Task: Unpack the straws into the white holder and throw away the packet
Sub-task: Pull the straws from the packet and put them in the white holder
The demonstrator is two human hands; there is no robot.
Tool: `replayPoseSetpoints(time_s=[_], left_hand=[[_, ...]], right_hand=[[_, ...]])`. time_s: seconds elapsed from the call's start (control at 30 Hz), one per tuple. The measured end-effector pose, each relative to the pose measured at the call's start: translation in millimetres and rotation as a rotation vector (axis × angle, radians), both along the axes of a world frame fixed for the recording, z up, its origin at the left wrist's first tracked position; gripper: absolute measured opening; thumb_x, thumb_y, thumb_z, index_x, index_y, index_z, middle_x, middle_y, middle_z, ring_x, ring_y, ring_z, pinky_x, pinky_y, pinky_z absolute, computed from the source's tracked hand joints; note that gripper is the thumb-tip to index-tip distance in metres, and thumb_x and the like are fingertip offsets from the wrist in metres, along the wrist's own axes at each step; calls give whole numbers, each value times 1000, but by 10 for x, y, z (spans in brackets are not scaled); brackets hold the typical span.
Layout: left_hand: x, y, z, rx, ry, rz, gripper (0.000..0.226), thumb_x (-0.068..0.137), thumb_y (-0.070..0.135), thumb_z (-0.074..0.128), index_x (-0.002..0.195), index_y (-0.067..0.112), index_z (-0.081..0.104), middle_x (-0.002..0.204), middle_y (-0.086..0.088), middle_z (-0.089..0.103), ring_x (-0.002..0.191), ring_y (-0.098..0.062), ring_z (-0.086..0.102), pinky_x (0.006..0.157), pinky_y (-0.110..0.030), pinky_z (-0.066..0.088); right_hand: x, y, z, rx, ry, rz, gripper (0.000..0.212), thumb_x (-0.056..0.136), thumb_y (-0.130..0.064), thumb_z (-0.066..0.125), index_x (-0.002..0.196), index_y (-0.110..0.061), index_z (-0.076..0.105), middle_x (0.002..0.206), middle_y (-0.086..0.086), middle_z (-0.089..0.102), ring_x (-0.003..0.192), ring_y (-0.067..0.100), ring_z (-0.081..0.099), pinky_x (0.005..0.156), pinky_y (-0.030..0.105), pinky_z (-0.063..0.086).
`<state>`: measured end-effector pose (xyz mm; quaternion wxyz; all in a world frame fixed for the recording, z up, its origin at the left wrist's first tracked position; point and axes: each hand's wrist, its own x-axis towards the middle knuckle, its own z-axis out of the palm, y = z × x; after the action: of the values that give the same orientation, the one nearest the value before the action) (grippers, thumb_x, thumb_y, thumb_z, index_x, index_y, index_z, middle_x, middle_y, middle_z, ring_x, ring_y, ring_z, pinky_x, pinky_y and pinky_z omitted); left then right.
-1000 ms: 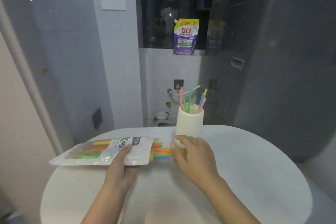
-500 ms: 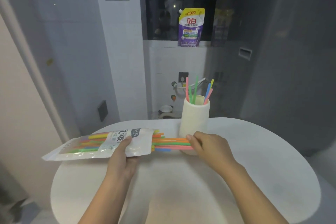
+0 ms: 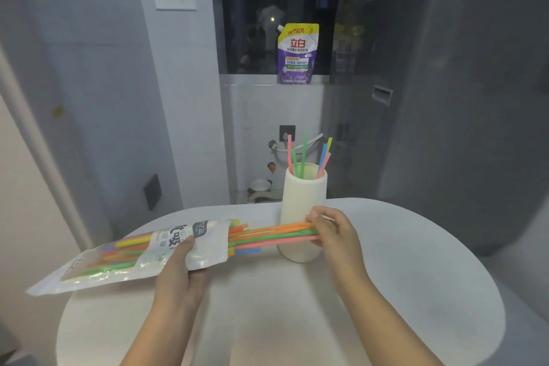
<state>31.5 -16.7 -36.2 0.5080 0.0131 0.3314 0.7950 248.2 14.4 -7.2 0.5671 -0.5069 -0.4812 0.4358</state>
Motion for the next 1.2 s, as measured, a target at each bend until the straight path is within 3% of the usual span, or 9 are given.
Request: replayPoseSetpoints(time_s=[0.1, 0.3, 0.47, 0.6, 0.73, 0.87, 1.0, 1.1, 1.2], left_hand=[[44, 8, -13, -18, 28, -5, 20, 90, 1, 55, 96, 21, 56, 102, 2, 66, 92, -12, 65, 68, -35, 58], [55, 9, -9, 1, 8, -12, 21, 91, 1, 55, 98, 20, 55, 104, 1, 66, 93, -14, 65, 69, -38, 58], [54, -7, 14, 20, -35, -6, 19, 91, 1, 55, 98, 18, 55, 99, 0, 69, 92, -14, 66, 63, -35, 60], [101, -6, -3, 10, -33, -15, 19, 91, 1, 54, 97, 19, 55, 97, 1, 69, 91, -13, 66, 63, -34, 60], [154, -8, -17, 22, -47, -28, 19, 91, 1, 54, 98, 18, 54, 93, 1, 72, 90, -14, 66, 64, -34, 60], [263, -15, -48, 9, 8, -56, 22, 91, 0, 54, 100, 19, 55, 103, 0, 67, 95, -14, 65, 70, -35, 58], [359, -28, -74, 8, 19, -98, 20, 91, 0, 54, 98, 18, 57, 89, 3, 74, 91, -13, 66, 71, -33, 58], [332, -16, -74, 16, -18, -99, 20, 91, -1, 53, 99, 17, 57, 98, 0, 70, 95, -16, 65, 70, -36, 58], [270, 8, -68, 9, -40, -96, 19, 91, 0, 53, 101, 16, 56, 105, -2, 66, 98, -17, 64, 67, -37, 59]], right_hand=[[-74, -34, -12, 62, -56, -25, 14, 92, -20, 53, 100, -22, 64, 99, -5, 68, 94, 4, 61, 72, 3, 43], [-73, -42, -27, 66, -120, -60, 19, 97, -26, 41, 95, -30, 60, 93, -15, 63, 90, -2, 57, 69, 10, 40], [-101, -66, -70, -172, 292, -11, 35, 91, -36, 54, 100, -4, 64, 93, 7, 70, 84, 19, 68, 75, 27, 52], [-225, -142, -66, -287, 626, 195, 58, 75, -49, 62, 120, -11, 57, 113, 11, 69, 103, 22, 67, 98, 39, 48], [-323, -169, -70, -234, 725, 269, 75, 64, -45, 66, 129, -10, 51, 114, 9, 68, 102, 15, 67, 89, 30, 52], [-391, -145, -98, -284, 774, 281, 54, 66, -30, 70, 114, -7, 62, 101, 13, 70, 97, 16, 67, 81, 29, 53], [-393, -87, -81, -267, 777, 314, 26, 79, -27, 63, 88, -3, 68, 92, 15, 70, 93, 21, 66, 88, 33, 50], [-367, -60, -48, -246, 759, 266, 42, 93, -28, 51, 55, -11, 57, 87, 15, 74, 91, 19, 68, 87, 34, 48], [-269, -38, 116, -144, 731, 237, 58, 97, -33, 42, 42, -17, 41, 79, 13, 75, 83, 17, 71, 88, 33, 46]])
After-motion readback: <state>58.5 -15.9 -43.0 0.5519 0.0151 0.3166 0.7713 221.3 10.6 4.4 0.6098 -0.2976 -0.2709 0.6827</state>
